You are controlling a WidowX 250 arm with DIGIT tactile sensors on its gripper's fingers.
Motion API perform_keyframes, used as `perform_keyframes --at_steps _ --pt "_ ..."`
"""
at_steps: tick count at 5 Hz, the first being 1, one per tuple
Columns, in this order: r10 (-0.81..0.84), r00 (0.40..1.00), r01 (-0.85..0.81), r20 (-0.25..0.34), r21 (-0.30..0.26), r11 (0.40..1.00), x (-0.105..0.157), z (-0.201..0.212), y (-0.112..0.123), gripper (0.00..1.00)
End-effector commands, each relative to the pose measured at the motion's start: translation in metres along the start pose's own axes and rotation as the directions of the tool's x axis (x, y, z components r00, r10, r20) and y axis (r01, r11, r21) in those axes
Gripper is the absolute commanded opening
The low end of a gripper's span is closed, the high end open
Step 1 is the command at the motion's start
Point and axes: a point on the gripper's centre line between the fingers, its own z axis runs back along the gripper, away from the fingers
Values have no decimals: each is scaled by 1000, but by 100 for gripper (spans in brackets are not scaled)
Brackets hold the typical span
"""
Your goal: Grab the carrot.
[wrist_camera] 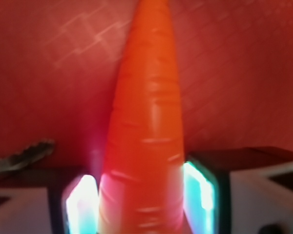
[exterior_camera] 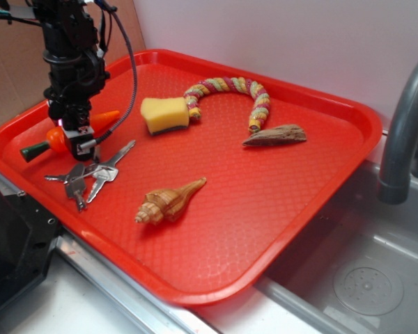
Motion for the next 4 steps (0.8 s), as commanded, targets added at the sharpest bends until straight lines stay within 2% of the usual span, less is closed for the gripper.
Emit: perform_keyframes --at_steps 1,2,3,4 --pt "195 956 -198 219 -10 980 -28 103 9 0" --pt "276 926 -277 259 -35 960 -53 149 13 0" --pt "253 923 -257 291 -26 966 -67 186 22 0" --pt "218 924 -230 315 0 973 -65 190 26 0"
